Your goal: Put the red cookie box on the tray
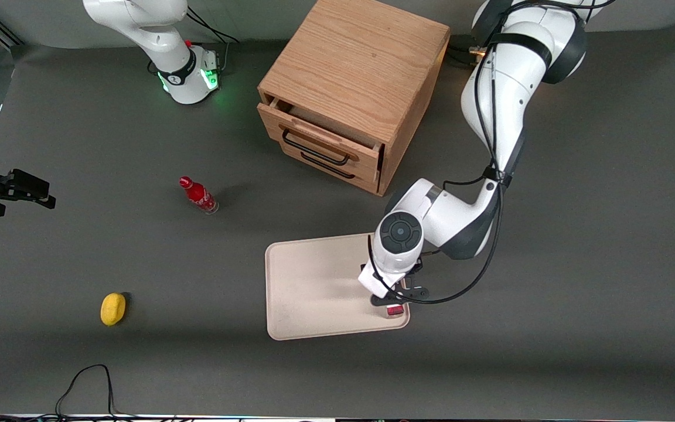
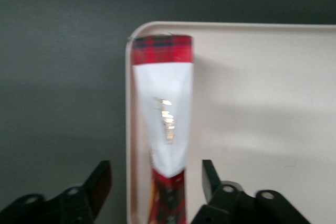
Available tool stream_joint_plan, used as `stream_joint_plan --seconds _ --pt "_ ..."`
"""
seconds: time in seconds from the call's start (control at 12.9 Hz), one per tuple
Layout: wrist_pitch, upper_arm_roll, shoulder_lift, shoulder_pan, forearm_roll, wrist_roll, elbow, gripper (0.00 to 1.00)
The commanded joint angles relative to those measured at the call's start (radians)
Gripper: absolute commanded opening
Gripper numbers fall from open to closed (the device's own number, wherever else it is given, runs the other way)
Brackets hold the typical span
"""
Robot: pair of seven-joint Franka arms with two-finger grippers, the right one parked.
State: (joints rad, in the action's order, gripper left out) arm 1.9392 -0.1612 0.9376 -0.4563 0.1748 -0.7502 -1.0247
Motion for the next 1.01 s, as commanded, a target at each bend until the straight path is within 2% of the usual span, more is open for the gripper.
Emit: stream_joint_plan --seconds 0.0,0.15,0.31,0.39,0.7,0.85,0.93 --pt "-0.190 0.003 -0.152 0.046 0.003 0.140 -0.032 1.00" --pt "-0.209 0.000 -0.323 0.108 -0.009 0.234 -0.168 1.00" --pt "-0.194 0.000 -0.497 0.203 -0.076 0.343 -0.337 1.00" --pt "-0.194 0.000 -0.575 0.247 -0.087 0.406 -0.413 1.00" --pt "-0.194 0.009 -0.853 0.373 -0.103 0.541 -0.694 1.00" --pt "-0.194 0.008 -0.960 0.451 -0.106 0.574 -0.799 1.00" --pt "-0.198 0.020 -1.005 0.458 -0.106 0.612 -0.834 1.00"
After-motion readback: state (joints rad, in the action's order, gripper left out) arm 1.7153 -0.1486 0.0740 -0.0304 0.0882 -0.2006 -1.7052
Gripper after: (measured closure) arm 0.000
